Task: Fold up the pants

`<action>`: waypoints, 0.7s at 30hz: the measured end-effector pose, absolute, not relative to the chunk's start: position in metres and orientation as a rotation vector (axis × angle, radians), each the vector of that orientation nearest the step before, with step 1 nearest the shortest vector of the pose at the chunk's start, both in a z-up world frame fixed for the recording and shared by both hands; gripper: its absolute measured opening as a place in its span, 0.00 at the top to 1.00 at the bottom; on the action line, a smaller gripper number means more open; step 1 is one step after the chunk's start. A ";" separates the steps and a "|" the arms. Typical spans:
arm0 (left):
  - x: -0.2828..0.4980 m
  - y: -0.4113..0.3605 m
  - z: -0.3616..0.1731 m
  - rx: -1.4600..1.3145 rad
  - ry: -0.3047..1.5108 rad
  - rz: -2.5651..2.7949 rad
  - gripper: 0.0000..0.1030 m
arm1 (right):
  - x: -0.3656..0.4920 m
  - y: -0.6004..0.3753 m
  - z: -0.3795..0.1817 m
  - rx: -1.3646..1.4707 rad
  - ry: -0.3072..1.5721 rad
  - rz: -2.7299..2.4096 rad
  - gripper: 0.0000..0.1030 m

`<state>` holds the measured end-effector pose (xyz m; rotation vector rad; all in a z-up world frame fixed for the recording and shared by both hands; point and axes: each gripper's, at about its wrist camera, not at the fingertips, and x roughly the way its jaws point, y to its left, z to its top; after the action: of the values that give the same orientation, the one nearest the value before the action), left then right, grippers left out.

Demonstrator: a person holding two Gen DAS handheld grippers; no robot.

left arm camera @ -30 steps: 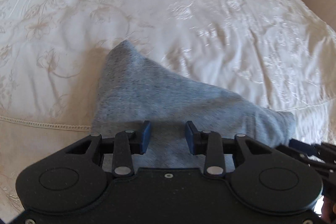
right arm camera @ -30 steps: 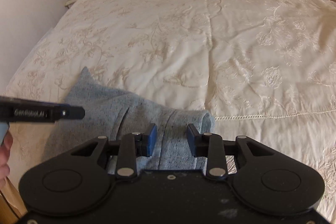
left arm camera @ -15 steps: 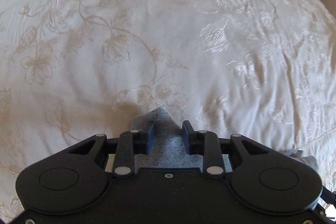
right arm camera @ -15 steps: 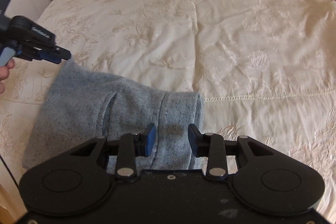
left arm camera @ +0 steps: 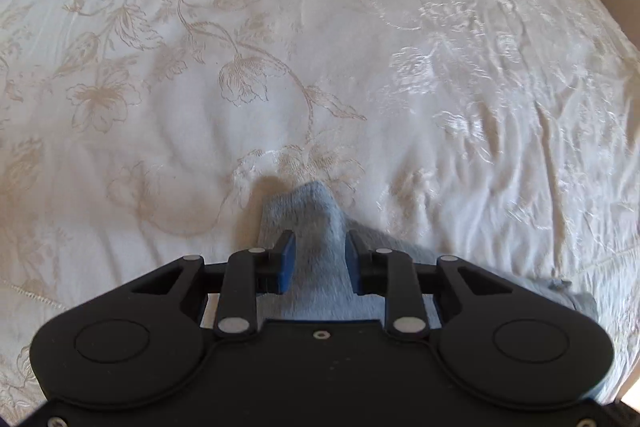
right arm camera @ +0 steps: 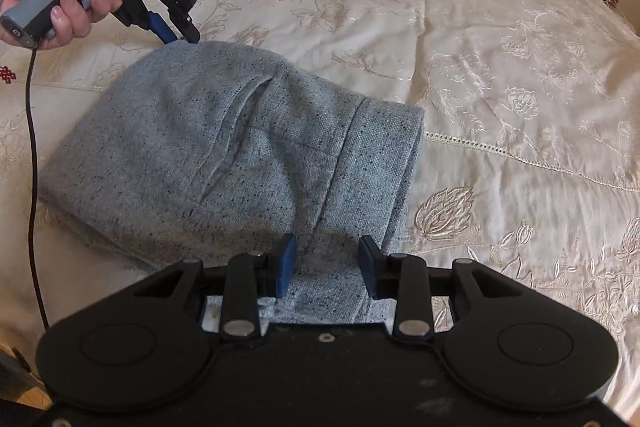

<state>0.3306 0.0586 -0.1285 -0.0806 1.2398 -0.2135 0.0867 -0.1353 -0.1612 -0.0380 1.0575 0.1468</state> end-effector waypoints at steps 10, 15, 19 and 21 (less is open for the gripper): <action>0.173 0.013 -0.151 0.184 1.272 -0.346 0.61 | 0.087 -0.158 -0.162 0.146 1.094 0.109 0.64; 0.178 0.008 -0.134 0.182 1.256 -0.319 0.60 | 0.096 -0.164 -0.164 0.173 1.095 0.086 0.62; 0.209 0.025 -0.118 0.081 1.238 -0.254 0.55 | 0.107 -0.179 -0.161 0.239 1.066 0.050 0.61; 0.227 0.037 -0.121 0.046 1.252 -0.207 0.55 | 0.117 -0.189 -0.166 0.306 1.086 0.038 0.61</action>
<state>0.2271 0.0370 -0.1213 0.0462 1.2518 -0.2074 0.1167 -0.1887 -0.1662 0.3055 1.0862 0.0376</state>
